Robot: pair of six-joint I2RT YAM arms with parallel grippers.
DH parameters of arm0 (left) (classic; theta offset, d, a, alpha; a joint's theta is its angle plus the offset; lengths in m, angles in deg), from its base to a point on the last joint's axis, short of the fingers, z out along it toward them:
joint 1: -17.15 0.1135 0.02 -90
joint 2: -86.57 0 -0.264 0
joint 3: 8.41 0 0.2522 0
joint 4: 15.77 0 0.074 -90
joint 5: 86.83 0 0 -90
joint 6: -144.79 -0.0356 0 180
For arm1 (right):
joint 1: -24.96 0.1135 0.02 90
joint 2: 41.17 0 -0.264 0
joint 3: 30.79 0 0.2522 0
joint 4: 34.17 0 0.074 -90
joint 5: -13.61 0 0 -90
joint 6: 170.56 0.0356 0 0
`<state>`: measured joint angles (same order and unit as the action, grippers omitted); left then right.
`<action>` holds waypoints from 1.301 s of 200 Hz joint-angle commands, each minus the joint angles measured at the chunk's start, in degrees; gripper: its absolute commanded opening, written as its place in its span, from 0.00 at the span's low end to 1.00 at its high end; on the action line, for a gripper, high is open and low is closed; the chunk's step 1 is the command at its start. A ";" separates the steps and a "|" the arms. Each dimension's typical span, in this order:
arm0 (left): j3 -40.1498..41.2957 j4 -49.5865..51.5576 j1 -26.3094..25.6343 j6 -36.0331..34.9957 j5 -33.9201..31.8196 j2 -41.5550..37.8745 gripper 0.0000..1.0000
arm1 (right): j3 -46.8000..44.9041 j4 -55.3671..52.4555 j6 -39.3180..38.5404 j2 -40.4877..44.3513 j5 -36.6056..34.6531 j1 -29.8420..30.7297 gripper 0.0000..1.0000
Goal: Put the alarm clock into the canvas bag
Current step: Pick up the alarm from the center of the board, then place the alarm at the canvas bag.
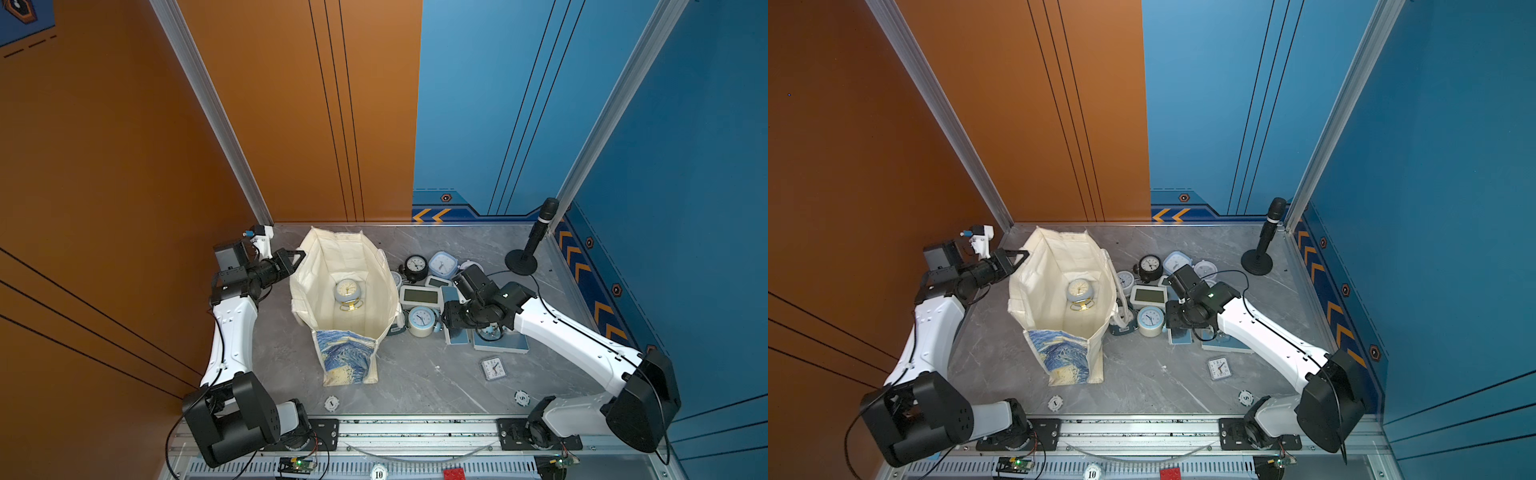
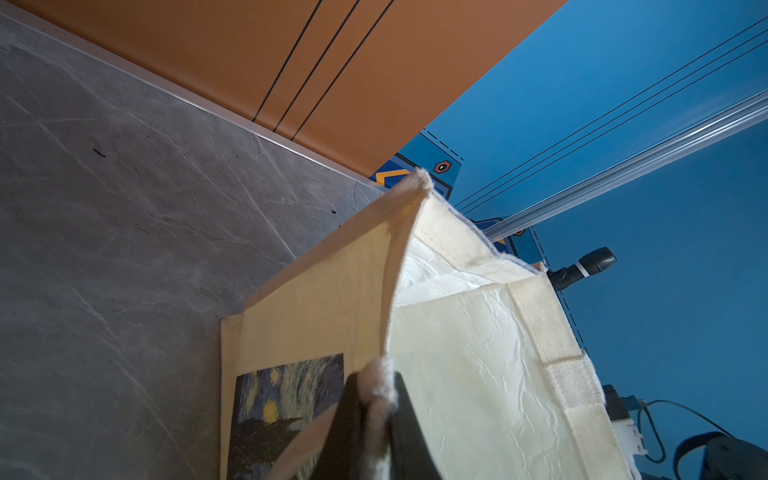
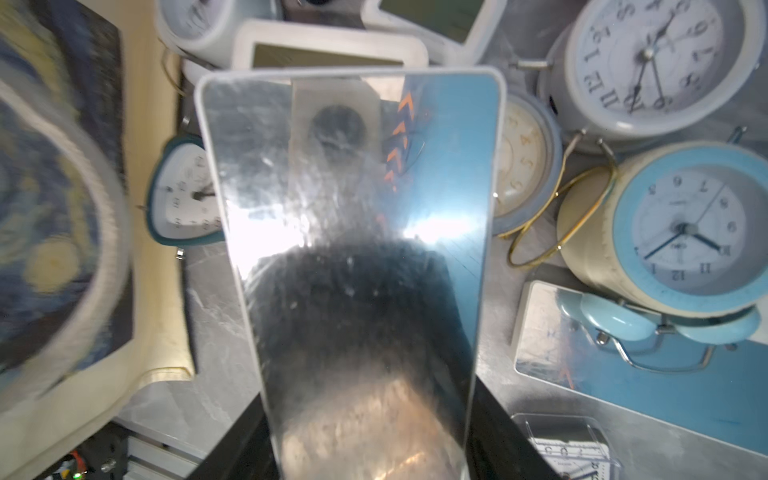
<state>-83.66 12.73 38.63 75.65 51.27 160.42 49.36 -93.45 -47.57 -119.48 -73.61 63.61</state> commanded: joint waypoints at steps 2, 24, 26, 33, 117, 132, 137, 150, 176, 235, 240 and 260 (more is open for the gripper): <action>0.76 -0.28 -0.07 -0.28 0.64 -0.19 0.00 | 6.75 -0.43 -4.63 0.78 -0.83 1.07 0.43; 0.78 -0.24 -0.12 -0.31 0.56 0.00 0.00 | 12.92 0.58 -8.67 -0.69 1.11 3.62 0.43; 0.70 -0.24 -0.12 -0.26 0.74 0.10 0.00 | 13.13 0.72 -8.88 -0.70 1.23 3.71 0.43; 0.63 -0.28 -0.12 -0.22 1.09 0.07 0.00 | 14.53 1.48 -10.13 -1.16 1.90 4.41 0.43; 0.76 -0.25 -0.47 -0.25 0.73 -0.19 0.00 | 33.97 5.18 -16.98 -10.46 3.80 12.80 0.42; 0.68 -0.25 -0.51 -0.21 0.90 -0.17 0.00 | 37.63 5.21 -17.49 -12.60 4.01 14.12 0.42; 0.67 -0.24 -0.62 -0.20 0.86 -0.24 0.00 | 39.12 5.18 -17.60 -13.39 4.11 14.53 0.42; 0.67 -0.28 -0.63 -0.21 0.91 -0.28 0.00 | 41.92 5.26 -17.72 -15.53 4.60 15.57 0.42; 0.71 -0.24 -0.56 -0.21 0.90 -0.30 0.00 | 47.16 5.23 -18.11 -20.31 6.24 17.40 0.42; 0.67 -0.24 -0.64 -0.12 0.95 -0.55 0.00 | 56.21 1.95 -21.00 -31.55 13.29 19.09 0.41; 0.67 -0.29 -0.64 -0.12 1.01 -0.62 0.00 | 56.85 1.56 -21.06 -32.44 13.86 19.09 0.41; 0.68 -0.24 -0.64 -0.21 1.05 -0.72 0.00 | 58.67 0.27 -21.18 -35.66 16.03 19.06 0.41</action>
<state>-83.66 12.71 38.48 75.65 51.27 160.42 104.53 -90.82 -67.24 -152.50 -61.91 82.67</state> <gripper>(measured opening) 0.105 0.616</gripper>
